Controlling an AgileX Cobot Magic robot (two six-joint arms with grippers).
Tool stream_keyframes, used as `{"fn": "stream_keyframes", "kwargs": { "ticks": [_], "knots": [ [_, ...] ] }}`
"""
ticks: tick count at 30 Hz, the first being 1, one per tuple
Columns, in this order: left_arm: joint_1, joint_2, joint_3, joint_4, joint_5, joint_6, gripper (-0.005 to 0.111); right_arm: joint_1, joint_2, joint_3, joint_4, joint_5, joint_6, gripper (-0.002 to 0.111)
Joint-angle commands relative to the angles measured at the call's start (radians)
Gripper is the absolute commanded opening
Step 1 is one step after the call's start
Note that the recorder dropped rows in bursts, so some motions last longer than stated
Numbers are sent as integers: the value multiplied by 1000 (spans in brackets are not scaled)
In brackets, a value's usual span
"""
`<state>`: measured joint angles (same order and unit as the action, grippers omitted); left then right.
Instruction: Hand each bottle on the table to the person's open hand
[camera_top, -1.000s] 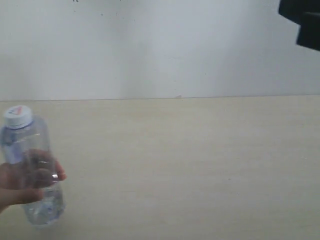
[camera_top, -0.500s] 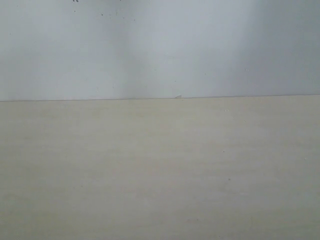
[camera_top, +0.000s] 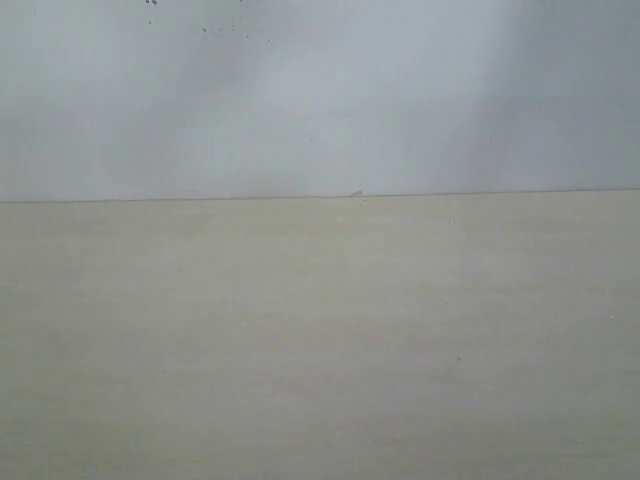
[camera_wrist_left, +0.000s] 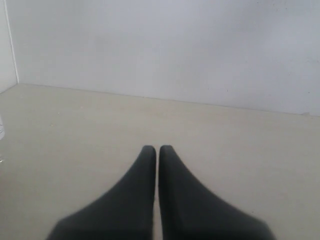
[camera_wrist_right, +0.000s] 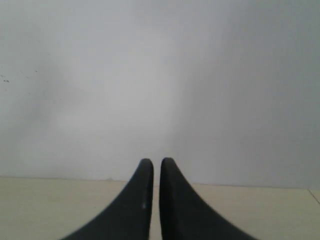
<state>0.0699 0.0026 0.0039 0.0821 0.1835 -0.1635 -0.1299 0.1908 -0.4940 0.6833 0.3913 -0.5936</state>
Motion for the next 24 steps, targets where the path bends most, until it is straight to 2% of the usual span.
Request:
{"fn": "stream_keyframes", "kwargs": {
  "ticks": [1, 9, 11, 13, 16, 24],
  "knots": [
    [3, -3, -4, 4, -4, 2, 4, -30, -65, 110, -43, -37, 1, 5],
    [3, -3, -4, 4, -4, 2, 4, -30, -53, 313, -88, -237, 64, 5],
    [3, -3, -4, 4, -4, 2, 4, -30, -53, 361, -223, -281, 228, 5],
    [3, -3, -4, 4, -4, 2, 4, -30, -53, 415, -441, -329, 451, 5],
    [3, -3, -4, 4, -4, 2, 4, -30, -53, 480, -589, -397, 623, 5],
    [3, -3, -4, 4, -4, 2, 4, -30, -53, 494, -613, -423, 613, 5]
  ]
}}
